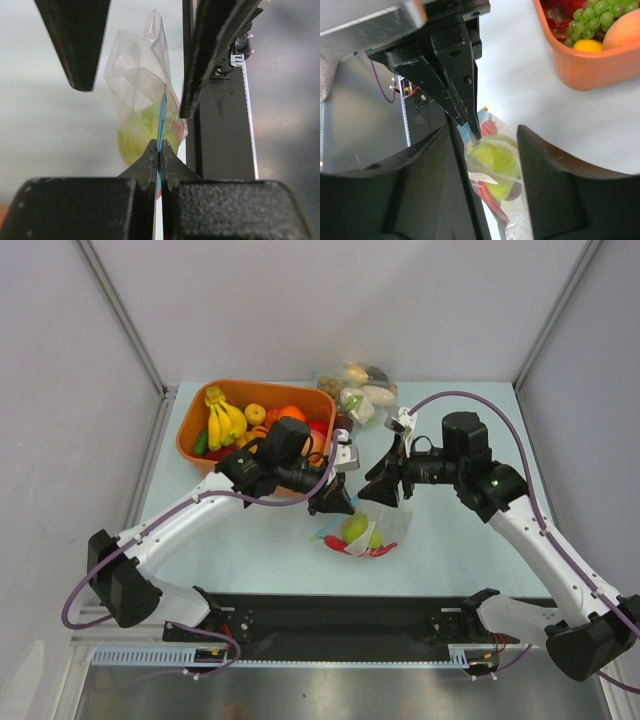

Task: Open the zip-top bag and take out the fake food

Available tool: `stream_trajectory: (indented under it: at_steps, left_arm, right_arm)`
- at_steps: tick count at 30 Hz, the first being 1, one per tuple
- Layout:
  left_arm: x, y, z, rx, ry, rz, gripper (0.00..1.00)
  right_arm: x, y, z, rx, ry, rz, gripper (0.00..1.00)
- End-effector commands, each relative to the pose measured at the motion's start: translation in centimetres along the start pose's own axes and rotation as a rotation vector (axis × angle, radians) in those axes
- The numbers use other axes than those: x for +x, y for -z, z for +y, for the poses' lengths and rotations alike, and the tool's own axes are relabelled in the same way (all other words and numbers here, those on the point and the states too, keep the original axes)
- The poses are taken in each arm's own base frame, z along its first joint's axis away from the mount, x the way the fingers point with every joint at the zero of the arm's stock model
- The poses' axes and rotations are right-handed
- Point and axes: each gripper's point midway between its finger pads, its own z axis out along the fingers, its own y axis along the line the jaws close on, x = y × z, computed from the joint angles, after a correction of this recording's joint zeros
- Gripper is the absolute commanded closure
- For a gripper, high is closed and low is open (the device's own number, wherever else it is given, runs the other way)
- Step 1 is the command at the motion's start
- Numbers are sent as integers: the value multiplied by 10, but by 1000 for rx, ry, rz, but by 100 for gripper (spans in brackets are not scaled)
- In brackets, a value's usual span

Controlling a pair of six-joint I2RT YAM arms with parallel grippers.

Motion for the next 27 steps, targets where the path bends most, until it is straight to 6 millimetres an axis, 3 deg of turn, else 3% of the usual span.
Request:
stream_trajectory:
  at_steps: [1,5,9,10,13,14,19,20,21,27]
  left_arm:
    - [-25,4,1,-14,-84,-49,100]
    - [-29,4,4,-28,-92,-62,100]
    - [-34,3,11,-64,-106,-81,100]
    - [-37,5,10,-77,-102,-99,93]
    - [-40,7,16,-133,-118,-153,58]
    - [-38,9,18,-167,-130,-175,53]
    - [-20,16,25,-231,-82,-241,39]
    - [-5,15,28,-241,-53,-234,38]
    - [-12,20,28,-257,-74,-275,37]
    - [7,27,35,-319,-31,-352,26]
  right_arm:
    - [5,-4,4,-41,13,21,41]
    - [16,-4,8,-62,-12,47,53]
    - [23,-5,15,-114,-26,57,92]
    - [22,-5,16,-119,-24,53,100]
    - [18,-4,13,-92,-7,22,100]
    - [16,-3,11,-79,-4,9,100]
    - [-11,14,-3,-49,-33,-121,100]
    - [-16,17,-3,-49,-35,-139,100]
    - [-23,19,-3,-53,-23,-161,100]
    - [-42,36,-8,-74,-75,-239,100]
